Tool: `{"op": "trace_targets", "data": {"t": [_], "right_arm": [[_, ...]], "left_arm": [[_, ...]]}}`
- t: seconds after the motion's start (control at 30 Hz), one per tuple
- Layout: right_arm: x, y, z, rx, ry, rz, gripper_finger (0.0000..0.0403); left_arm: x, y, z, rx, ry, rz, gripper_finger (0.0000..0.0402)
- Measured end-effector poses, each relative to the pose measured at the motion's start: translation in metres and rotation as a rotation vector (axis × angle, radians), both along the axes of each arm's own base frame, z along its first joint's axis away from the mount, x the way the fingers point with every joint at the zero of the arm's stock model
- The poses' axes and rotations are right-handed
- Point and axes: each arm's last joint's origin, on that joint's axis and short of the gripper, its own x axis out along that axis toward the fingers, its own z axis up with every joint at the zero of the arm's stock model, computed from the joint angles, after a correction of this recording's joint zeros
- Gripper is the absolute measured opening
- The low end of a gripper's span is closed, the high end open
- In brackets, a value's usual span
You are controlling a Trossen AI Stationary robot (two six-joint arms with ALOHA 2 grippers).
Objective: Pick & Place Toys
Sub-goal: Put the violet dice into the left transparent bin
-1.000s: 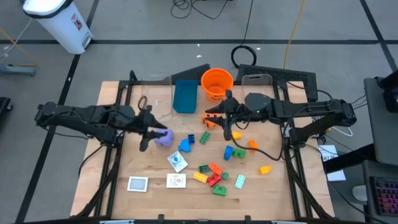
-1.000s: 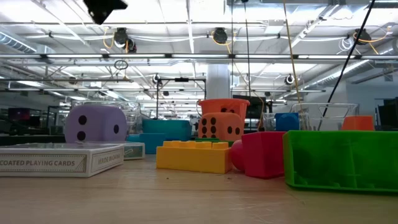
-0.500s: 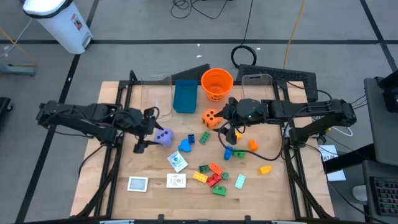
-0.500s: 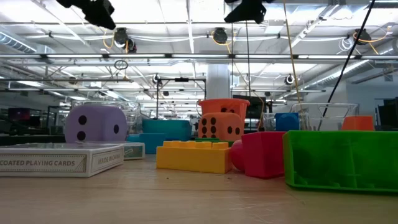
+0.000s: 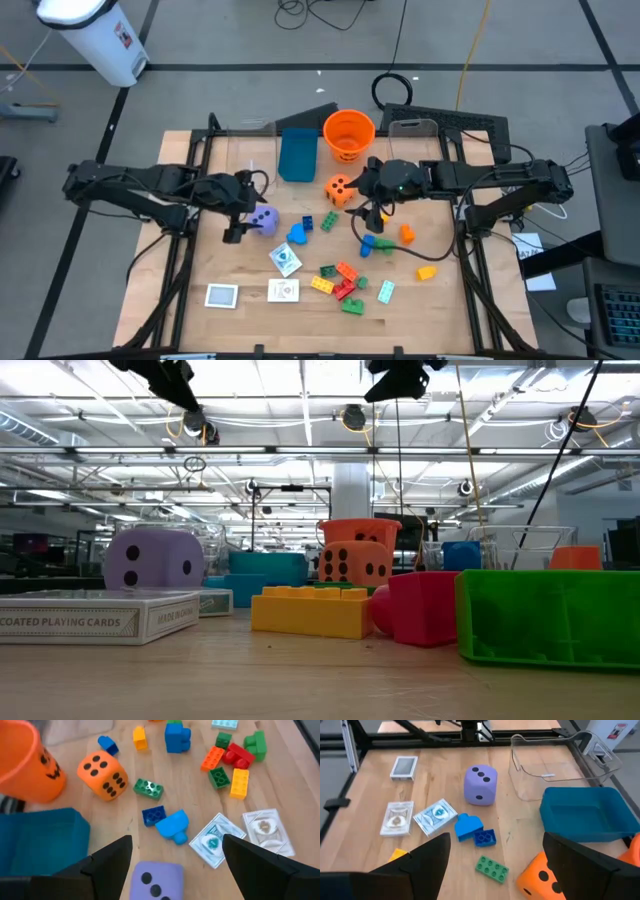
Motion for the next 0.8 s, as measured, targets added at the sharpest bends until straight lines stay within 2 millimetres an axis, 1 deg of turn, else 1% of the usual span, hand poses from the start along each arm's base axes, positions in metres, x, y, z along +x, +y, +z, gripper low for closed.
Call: {"op": "trace_targets", "data": {"t": [0.27,0.4,0.6,0.8], "right_arm": [[-0.0001,0.0,-0.0001,-0.045,0.004,0.027,0.0309],[-0.0001,-0.0001,-0.0001,-0.049,0.005,0.029,0.0309],[-0.0001,-0.0001,-0.0001,-0.06,0.006,0.036,0.0309],[-0.0001,-0.0001,-0.0001,-0.061,0.006,0.036,0.0309]], "left_arm": [[0.0032,-0.0004,-0.0022,-0.115,0.012,0.118,0.0322],[0.0031,-0.0004,-0.0021,-0.14,0.011,0.142,0.0322],[0.0032,-0.0004,-0.002,-0.106,0.01,0.108,0.0322],[0.0031,0.0011,-0.0037,0.011,0.023,0.064,0.0324]]}}
